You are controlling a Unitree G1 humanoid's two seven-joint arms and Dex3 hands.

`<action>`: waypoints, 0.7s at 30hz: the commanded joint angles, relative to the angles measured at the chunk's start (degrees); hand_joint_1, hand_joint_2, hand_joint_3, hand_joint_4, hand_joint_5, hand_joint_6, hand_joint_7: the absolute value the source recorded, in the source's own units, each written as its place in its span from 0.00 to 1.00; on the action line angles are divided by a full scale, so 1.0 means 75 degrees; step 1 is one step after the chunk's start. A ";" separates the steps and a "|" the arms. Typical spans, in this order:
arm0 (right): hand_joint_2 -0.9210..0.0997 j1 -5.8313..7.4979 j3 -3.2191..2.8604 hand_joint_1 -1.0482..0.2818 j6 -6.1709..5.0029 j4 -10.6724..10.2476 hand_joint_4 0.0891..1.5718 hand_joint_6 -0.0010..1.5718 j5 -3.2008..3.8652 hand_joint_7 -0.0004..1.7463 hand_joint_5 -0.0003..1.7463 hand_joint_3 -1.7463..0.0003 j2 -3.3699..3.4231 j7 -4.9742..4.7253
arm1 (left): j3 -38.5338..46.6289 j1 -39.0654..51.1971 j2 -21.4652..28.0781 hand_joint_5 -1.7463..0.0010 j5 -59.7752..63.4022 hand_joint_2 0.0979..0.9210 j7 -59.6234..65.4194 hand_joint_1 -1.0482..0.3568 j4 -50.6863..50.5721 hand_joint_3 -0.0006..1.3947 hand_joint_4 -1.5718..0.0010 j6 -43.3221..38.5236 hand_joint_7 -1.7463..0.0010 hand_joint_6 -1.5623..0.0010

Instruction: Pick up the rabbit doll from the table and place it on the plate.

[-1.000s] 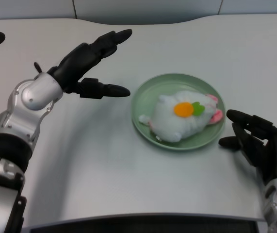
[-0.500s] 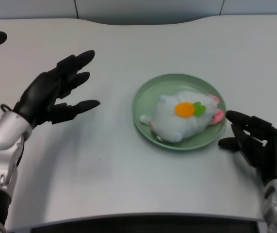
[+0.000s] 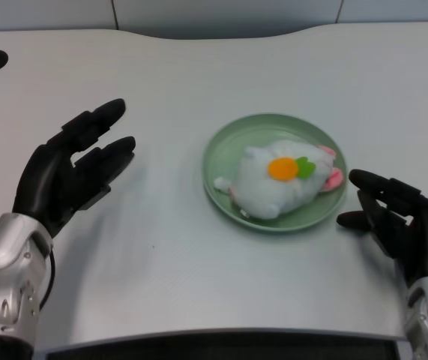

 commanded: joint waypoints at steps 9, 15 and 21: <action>0.00 0.0045 -0.0012 0.48 0.0118 -0.0061 0.54 0.66 0.0045 0.00 0.49 0.91 -0.0008 0.0023 | 0.0671 0.1143 -0.0609 0.34 -0.1013 1.00 0.0388 0.37 -0.1063 0.16 0.78 0.0796 0.94 0.57; 0.00 0.0060 -0.0013 0.48 0.0147 -0.0090 0.54 0.66 0.0050 0.00 0.49 0.91 -0.0017 0.0042 | 0.0790 0.1689 -0.0717 0.23 -0.1078 1.00 0.0570 0.38 -0.1507 0.22 0.77 0.0957 0.90 0.53; 0.00 0.0081 -0.0005 0.47 0.0143 -0.0098 0.54 0.66 0.0021 0.00 0.50 0.91 -0.0030 0.0031 | 0.0828 0.2104 -0.0737 0.20 -0.1102 1.00 0.0699 0.38 -0.1697 0.27 0.80 0.0917 0.87 0.54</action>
